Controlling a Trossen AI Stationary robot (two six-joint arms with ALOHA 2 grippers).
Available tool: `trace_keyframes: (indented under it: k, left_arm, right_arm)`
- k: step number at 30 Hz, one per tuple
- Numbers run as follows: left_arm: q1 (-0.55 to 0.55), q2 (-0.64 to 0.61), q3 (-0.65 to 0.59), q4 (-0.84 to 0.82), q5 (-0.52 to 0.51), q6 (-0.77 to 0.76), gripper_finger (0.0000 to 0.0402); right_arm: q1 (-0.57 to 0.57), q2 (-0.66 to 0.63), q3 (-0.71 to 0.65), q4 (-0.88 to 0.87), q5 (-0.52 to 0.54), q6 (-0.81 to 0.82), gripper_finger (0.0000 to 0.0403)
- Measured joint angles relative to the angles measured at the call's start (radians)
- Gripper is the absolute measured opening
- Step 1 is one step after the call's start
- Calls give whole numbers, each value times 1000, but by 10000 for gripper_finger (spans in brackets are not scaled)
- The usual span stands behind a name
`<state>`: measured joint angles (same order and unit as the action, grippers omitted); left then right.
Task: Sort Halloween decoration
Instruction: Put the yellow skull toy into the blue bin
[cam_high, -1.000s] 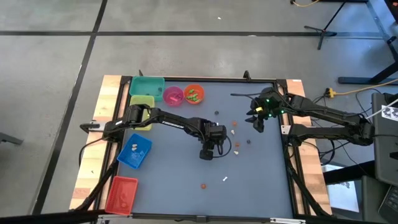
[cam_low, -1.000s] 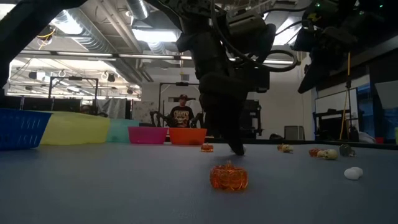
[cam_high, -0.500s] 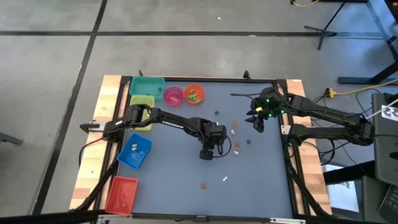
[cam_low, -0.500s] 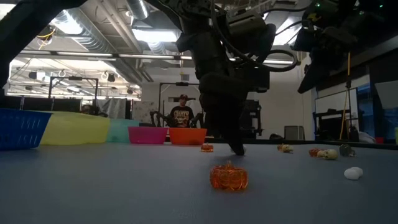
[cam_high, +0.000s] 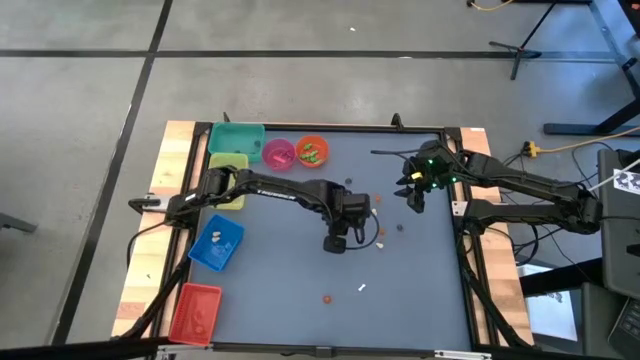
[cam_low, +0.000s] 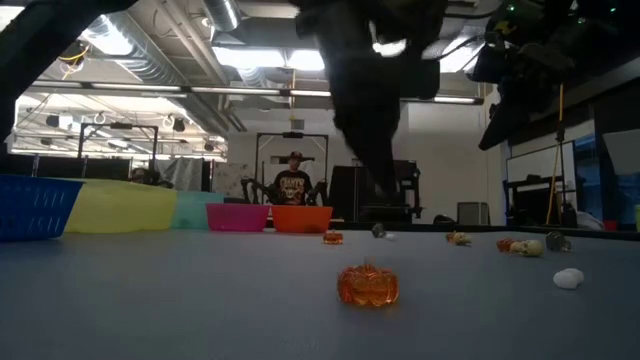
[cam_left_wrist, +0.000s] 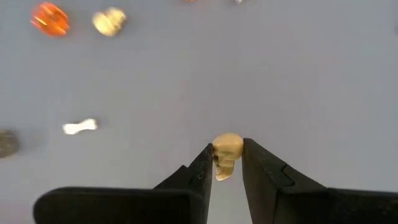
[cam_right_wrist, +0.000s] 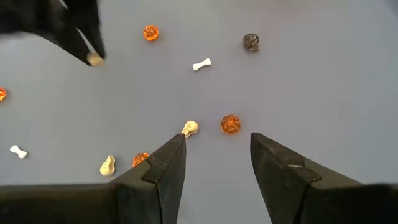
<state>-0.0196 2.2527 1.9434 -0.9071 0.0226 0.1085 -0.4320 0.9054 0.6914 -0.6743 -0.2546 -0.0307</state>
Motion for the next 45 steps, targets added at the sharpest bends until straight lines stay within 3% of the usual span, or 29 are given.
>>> trace_keyframes:
  k: [13, 17, 22, 29, 34, 40, 45]
  left_arm:
    - [-8, 0, 371, -533, 2, -22, 55]
    - [-25, -3, 410, -664, 3, -46, 55]
    - [-70, -64, 354, -664, 0, -80, 55]
    - [-128, -278, 108, -663, -94, -229, 55]
    - [-148, -514, -204, -626, -165, -410, 55]
    - [-181, -818, -605, -506, -170, -702, 55]
    - [-239, -1013, -866, -459, -154, -988, 55]
  right_arm:
    - [0, 0, 0, 0, 0, 0, 179]
    - [0, 0, 0, 0, 0, 0, 179]
    - [0, 0, 0, -8, 0, 0, 179]
    - [0, 0, 0, -9, 0, 0, 179]
    - [0, 0, 0, -9, 0, 0, 179]
    - [0, 0, 0, -8, 0, 0, 179]
    - [0, 0, 0, -8, 0, 0, 179]
